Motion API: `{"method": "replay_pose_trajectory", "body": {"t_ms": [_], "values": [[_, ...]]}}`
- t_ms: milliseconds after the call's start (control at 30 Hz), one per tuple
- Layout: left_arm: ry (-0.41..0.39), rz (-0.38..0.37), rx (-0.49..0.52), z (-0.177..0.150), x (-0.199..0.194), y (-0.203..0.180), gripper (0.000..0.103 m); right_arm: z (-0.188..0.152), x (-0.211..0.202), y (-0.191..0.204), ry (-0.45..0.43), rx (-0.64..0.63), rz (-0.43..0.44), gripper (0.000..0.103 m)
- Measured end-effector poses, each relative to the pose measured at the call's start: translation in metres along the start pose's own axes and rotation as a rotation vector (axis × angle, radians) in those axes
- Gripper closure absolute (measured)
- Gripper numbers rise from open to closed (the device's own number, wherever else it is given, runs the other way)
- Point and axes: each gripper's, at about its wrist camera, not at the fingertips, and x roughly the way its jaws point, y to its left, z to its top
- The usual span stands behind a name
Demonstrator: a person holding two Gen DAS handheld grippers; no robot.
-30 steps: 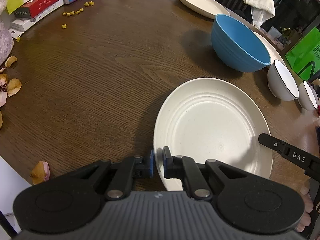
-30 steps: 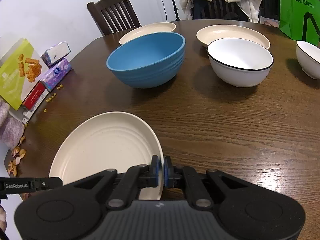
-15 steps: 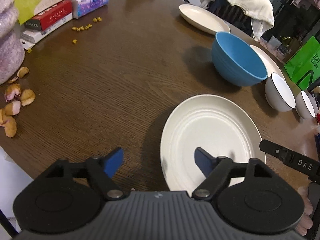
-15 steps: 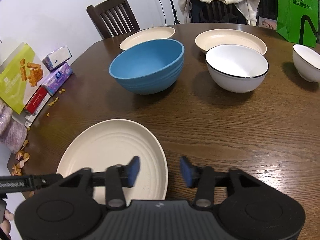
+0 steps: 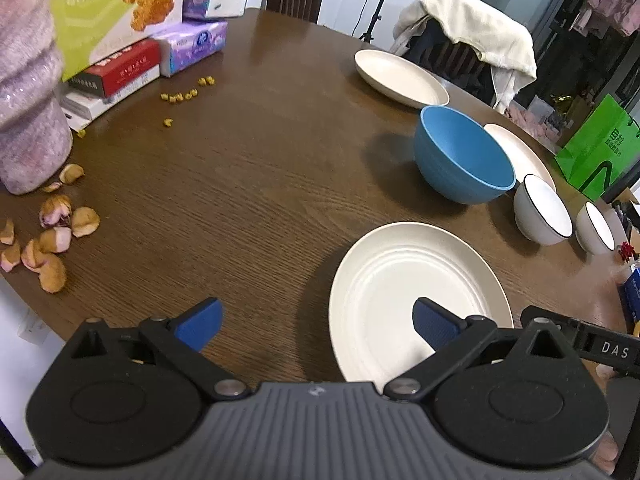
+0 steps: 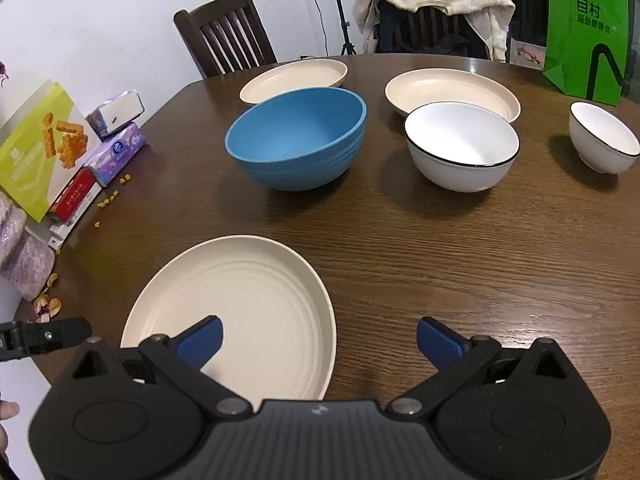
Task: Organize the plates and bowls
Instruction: 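Withdraw both open grippers up and away from the placed plates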
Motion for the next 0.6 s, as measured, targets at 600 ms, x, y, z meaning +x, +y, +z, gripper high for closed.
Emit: {"method": "replay_pose_trajectory", "body": {"t_ms": [600], "values": [[-0.063,-0.029,0.021,-0.002,-0.039,0.007,0.0,-0.003,-0.031,0.007,-0.018,-0.008,-0.028,0.0]]}}
